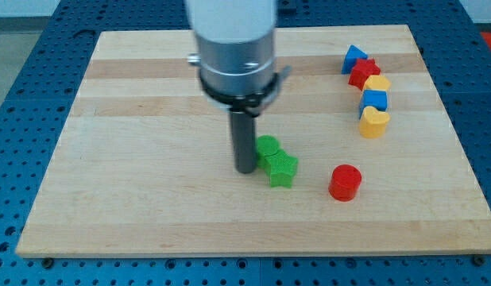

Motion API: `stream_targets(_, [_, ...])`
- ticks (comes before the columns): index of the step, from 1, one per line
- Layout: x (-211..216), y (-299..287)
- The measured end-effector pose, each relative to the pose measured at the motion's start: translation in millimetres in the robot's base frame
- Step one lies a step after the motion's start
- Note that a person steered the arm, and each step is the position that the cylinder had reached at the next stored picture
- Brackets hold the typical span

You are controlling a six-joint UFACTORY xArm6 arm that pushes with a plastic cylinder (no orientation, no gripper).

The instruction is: Slide the green circle closer to the yellow heart

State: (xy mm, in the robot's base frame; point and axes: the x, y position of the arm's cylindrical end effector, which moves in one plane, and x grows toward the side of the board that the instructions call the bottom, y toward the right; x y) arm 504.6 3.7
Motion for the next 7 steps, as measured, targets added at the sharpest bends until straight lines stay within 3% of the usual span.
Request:
stream_targets(1, [-0.8,19.8])
stream_targets(3, [-8.6,-57.7])
stream_targets(7, [-30.2,86.8])
